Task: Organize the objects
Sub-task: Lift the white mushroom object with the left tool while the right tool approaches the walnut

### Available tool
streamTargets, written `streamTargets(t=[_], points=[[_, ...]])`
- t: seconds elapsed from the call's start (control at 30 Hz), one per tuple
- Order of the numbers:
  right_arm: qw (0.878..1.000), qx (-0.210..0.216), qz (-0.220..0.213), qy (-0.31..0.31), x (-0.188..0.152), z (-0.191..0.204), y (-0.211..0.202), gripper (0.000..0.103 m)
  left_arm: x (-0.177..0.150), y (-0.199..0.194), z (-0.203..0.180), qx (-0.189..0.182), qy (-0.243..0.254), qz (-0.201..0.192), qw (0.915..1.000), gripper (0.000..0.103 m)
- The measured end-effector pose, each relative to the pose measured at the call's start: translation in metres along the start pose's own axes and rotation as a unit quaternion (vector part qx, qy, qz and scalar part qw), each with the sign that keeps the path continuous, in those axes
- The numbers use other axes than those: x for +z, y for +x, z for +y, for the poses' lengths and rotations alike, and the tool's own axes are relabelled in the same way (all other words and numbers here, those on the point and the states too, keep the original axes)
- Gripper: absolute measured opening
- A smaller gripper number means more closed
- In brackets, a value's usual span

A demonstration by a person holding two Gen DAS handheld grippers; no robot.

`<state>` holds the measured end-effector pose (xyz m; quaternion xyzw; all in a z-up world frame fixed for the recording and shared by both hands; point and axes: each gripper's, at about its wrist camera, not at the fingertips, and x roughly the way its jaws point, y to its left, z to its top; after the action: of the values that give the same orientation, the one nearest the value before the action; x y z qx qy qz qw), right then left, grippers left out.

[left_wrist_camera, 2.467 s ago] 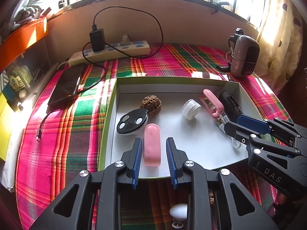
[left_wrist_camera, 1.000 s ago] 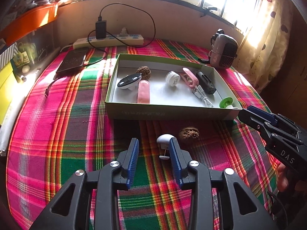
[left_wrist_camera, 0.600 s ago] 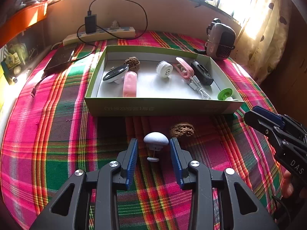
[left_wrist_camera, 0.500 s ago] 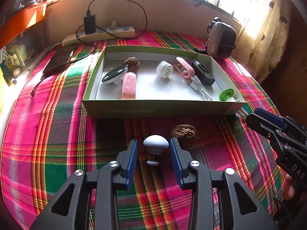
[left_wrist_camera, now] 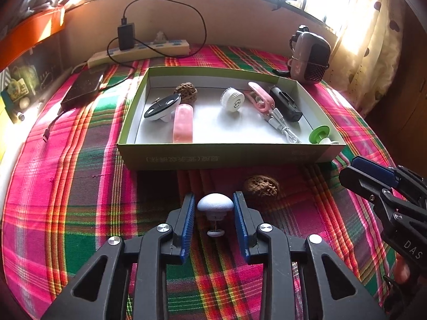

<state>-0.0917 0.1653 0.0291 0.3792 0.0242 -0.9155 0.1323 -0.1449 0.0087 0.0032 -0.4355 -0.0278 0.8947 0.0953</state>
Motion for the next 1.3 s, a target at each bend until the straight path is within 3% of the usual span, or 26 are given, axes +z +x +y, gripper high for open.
streamTargets(t=[0.37,0.8,1.3], points=[[1.000,0.010,0.010,-0.018,0.002,0.016,0.007,0.034,-0.005,-0.006,0.016,0.001,-0.016,-0.006,0.9998,0.024],[0.997,0.064,0.025,-0.043,0.008,0.044,0.028,0.034,-0.015,-0.016,0.035,0.011,-0.027,-0.012,0.9995,0.024],[0.994,0.078,0.042,-0.070,0.010,0.062,0.045,0.034,-0.015,-0.018,0.037,0.010,-0.029,-0.017,0.9994,0.024]])
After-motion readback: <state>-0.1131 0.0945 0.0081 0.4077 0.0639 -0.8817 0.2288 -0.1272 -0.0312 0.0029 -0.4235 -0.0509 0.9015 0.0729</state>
